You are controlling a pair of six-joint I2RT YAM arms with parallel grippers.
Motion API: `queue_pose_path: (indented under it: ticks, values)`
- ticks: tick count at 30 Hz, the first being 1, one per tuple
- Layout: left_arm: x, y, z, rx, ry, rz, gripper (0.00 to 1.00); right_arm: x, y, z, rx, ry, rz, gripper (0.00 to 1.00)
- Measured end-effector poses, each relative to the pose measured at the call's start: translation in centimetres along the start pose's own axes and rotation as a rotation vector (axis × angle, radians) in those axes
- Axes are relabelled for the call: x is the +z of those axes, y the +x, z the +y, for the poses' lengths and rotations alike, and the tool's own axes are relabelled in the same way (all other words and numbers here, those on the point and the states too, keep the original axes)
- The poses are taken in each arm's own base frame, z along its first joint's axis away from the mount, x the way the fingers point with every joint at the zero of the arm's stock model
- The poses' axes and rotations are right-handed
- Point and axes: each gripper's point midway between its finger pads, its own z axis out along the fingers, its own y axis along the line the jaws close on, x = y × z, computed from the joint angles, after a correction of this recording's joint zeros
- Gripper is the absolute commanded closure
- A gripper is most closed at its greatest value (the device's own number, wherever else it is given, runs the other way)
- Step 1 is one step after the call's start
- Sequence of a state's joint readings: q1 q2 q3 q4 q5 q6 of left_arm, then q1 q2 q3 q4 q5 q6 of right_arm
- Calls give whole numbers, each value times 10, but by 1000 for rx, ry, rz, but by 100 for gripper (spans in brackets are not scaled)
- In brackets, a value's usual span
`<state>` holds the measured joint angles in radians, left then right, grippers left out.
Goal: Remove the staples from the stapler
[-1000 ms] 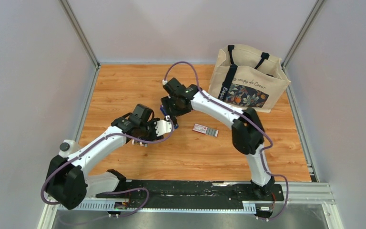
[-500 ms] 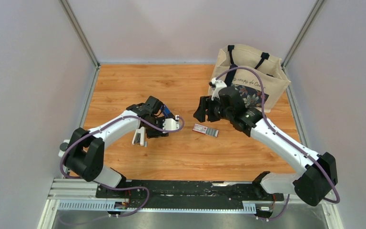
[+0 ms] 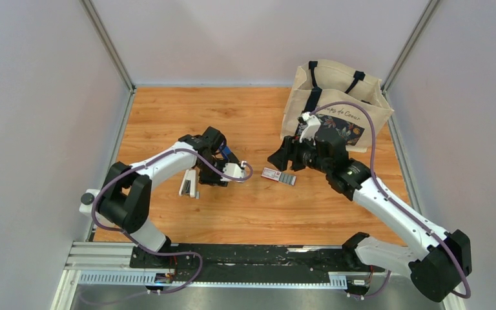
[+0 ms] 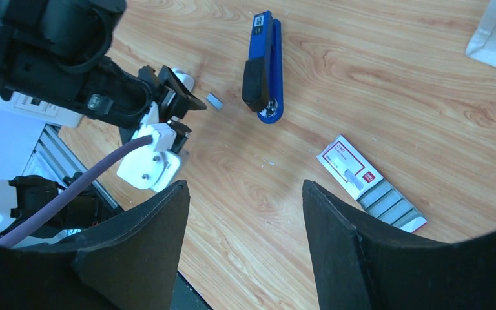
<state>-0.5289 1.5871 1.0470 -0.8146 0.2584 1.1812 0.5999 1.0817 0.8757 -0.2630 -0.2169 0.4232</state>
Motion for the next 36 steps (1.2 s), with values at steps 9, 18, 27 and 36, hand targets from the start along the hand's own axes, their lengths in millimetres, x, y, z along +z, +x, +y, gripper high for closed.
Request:
queue_pose_path:
  ticks: [9, 18, 27, 36]
  values:
    - [10, 5, 2, -13, 47, 33, 48, -5, 3, -8, 20, -28, -17, 34]
    - [14, 8, 15, -33, 45, 69, 48, -10, 1, -8, 28, -58, -28, 36]
    - [19, 13, 13, -43, 63, 89, 48, -13, -2, -8, 34, -77, -30, 36]
    - [26, 16, 17, -63, 73, 109, 48, -14, -4, -11, 42, -82, -31, 36]
